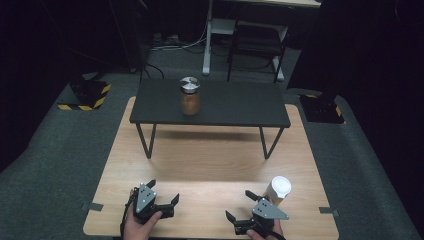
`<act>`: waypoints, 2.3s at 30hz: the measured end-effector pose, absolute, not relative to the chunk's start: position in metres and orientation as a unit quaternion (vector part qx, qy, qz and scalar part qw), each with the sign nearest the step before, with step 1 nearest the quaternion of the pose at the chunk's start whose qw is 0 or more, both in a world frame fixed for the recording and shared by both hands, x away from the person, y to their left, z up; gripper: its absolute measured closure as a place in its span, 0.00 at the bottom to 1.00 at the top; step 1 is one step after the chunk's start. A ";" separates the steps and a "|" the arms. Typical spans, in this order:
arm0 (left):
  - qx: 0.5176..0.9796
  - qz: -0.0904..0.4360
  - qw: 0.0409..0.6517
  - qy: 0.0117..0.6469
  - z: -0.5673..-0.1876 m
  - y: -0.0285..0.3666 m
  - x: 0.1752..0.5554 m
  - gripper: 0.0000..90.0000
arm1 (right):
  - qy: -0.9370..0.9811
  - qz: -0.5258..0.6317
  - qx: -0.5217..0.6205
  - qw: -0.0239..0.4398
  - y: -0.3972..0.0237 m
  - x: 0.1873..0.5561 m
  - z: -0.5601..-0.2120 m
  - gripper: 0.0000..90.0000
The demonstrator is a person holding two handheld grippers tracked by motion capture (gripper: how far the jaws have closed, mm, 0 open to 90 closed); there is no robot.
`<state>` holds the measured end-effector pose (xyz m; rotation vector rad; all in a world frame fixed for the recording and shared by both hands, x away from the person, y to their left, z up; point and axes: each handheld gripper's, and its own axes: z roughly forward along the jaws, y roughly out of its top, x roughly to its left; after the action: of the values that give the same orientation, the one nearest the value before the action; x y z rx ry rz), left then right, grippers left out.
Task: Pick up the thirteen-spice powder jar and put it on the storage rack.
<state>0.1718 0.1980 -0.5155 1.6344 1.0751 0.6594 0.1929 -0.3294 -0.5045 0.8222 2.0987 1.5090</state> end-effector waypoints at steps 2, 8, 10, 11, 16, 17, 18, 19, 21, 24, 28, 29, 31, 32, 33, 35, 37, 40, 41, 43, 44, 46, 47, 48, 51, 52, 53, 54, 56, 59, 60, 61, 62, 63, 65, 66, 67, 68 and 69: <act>0.679 0.275 0.514 0.446 -0.516 0.198 0.171 0.01 | 0.753 0.545 0.299 0.213 -0.331 0.191 -0.504 0.00; 0.677 0.273 0.515 0.449 -0.516 0.199 0.172 0.01 | 0.735 0.567 0.298 0.222 -0.336 0.181 -0.496 0.00; 0.677 0.271 0.516 0.449 -0.516 0.200 0.172 0.01 | 0.728 0.576 0.292 0.229 -0.338 0.177 -0.491 0.00; 0.678 0.271 0.516 0.448 -0.516 0.200 0.172 0.01 | 0.723 0.581 0.291 0.235 -0.340 0.174 -0.487 0.00; 0.676 0.269 0.522 0.445 -0.518 0.202 0.172 0.01 | 0.704 0.592 0.293 0.261 -0.348 0.162 -0.472 0.00; 0.676 0.269 0.522 0.445 -0.518 0.202 0.171 0.01 | 0.701 0.595 0.293 0.262 -0.350 0.161 -0.470 0.00; 0.676 0.268 0.523 0.444 -0.518 0.203 0.171 0.01 | 0.698 0.596 0.295 0.265 -0.352 0.160 -0.469 0.00; 0.677 0.268 0.523 0.443 -0.518 0.203 0.171 0.01 | 0.694 0.597 0.298 0.269 -0.354 0.158 -0.467 0.00; 0.679 0.267 0.523 0.441 -0.518 0.204 0.172 0.01 | 0.690 0.598 0.303 0.275 -0.358 0.157 -0.465 0.00; 0.680 0.266 0.523 0.440 -0.518 0.204 0.172 0.01 | 0.681 0.596 0.312 0.289 -0.364 0.154 -0.462 0.00; 0.680 0.263 0.524 0.440 -0.517 0.205 0.173 0.01 | 0.672 0.591 0.326 0.305 -0.374 0.148 -0.459 0.00; 0.680 0.263 0.524 0.440 -0.517 0.204 0.173 0.01 | 0.669 0.590 0.332 0.307 -0.377 0.147 -0.459 0.00; 0.681 0.263 0.523 0.440 -0.517 0.204 0.174 0.01 | 0.664 0.584 0.343 0.317 -0.382 0.145 -0.460 0.00; 0.681 0.263 0.522 0.441 -0.517 0.204 0.174 0.01 | 0.663 0.582 0.347 0.320 -0.384 0.145 -0.460 0.00; 0.681 0.263 0.522 0.441 -0.517 0.204 0.174 0.01 | 0.660 0.577 0.355 0.324 -0.387 0.144 -0.461 0.00; 0.681 0.263 0.522 0.441 -0.517 0.204 0.175 0.01 | 0.657 0.571 0.367 0.327 -0.391 0.145 -0.462 0.00; 0.682 0.263 0.521 0.441 -0.516 0.203 0.175 0.01 | 0.656 0.564 0.378 0.329 -0.395 0.146 -0.465 0.00; 0.681 0.264 0.521 0.441 -0.516 0.203 0.176 0.01 | 0.662 0.551 0.389 0.326 -0.399 0.151 -0.469 0.00; 0.682 0.264 0.521 0.440 -0.516 0.203 0.175 0.01 | 0.663 0.550 0.390 0.324 -0.399 0.153 -0.470 0.00; 0.682 0.264 0.522 0.440 -0.517 0.203 0.175 0.01 | 0.668 0.545 0.394 0.320 -0.400 0.155 -0.473 0.00; 0.682 0.264 0.522 0.440 -0.517 0.203 0.175 0.01 | 0.669 0.544 0.395 0.317 -0.400 0.157 -0.474 0.00; 0.682 0.264 0.522 0.440 -0.517 0.203 0.175 0.01 | 0.672 0.541 0.397 0.314 -0.401 0.159 -0.477 0.00; 0.682 0.264 0.522 0.440 -0.517 0.203 0.175 0.01 | 0.674 0.540 0.396 0.312 -0.401 0.160 -0.478 0.00; 0.681 0.264 0.523 0.440 -0.517 0.203 0.175 0.01 | 0.675 0.540 0.396 0.310 -0.401 0.161 -0.479 0.00; 0.681 0.265 0.523 0.440 -0.517 0.203 0.175 0.01 | 0.679 0.538 0.398 0.303 -0.401 0.166 -0.483 0.00; 0.680 0.265 0.523 0.440 -0.517 0.203 0.175 0.01 | 0.679 0.538 0.398 0.303 -0.401 0.166 -0.483 0.00; 0.680 0.265 0.523 0.440 -0.517 0.203 0.175 0.01 | 0.681 0.536 0.398 0.302 -0.400 0.167 -0.485 0.00; 0.680 0.265 0.523 0.440 -0.517 0.203 0.175 0.01 | 0.681 0.535 0.399 0.300 -0.400 0.168 -0.486 0.00; 0.680 0.265 0.523 0.440 -0.517 0.203 0.175 0.01 | 0.684 0.533 0.398 0.300 -0.399 0.170 -0.488 0.00; 0.680 0.264 0.524 0.439 -0.517 0.203 0.175 0.01 | 0.685 0.533 0.397 0.298 -0.399 0.174 -0.493 0.00; 0.680 0.264 0.524 0.439 -0.517 0.203 0.175 0.01 | 0.685 0.533 0.398 0.297 -0.398 0.175 -0.495 0.01; 0.680 0.264 0.524 0.439 -0.517 0.203 0.175 0.01 | 0.685 0.533 0.398 0.297 -0.398 0.175 -0.495 0.01; 0.680 0.264 0.524 0.440 -0.517 0.203 0.175 0.01 | 0.682 0.535 0.397 0.300 -0.398 0.176 -0.499 0.04; 0.680 0.264 0.524 0.440 -0.517 0.203 0.175 0.01 | 0.682 0.535 0.397 0.300 -0.398 0.176 -0.499 0.04; 0.681 0.264 0.524 0.439 -0.517 0.203 0.175 0.01 | 0.679 0.536 0.397 0.307 -0.397 0.177 -0.502 0.07; 0.681 0.264 0.524 0.439 -0.517 0.203 0.175 0.01 | 0.677 0.535 0.398 0.309 -0.397 0.177 -0.504 0.11; 0.681 0.264 0.524 0.439 -0.517 0.203 0.175 0.01 | 0.677 0.535 0.398 0.309 -0.397 0.177 -0.504 0.11; 0.681 0.265 0.524 0.439 -0.517 0.203 0.175 0.01 | 0.675 0.536 0.398 0.313 -0.396 0.177 -0.505 0.12; 0.681 0.265 0.524 0.438 -0.517 0.203 0.175 0.01 | 0.675 0.535 0.397 0.316 -0.396 0.177 -0.505 0.13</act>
<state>0.1746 0.2033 -0.5175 1.6297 1.0487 0.6340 0.1768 -0.3961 -0.5054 1.0463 1.7786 1.4106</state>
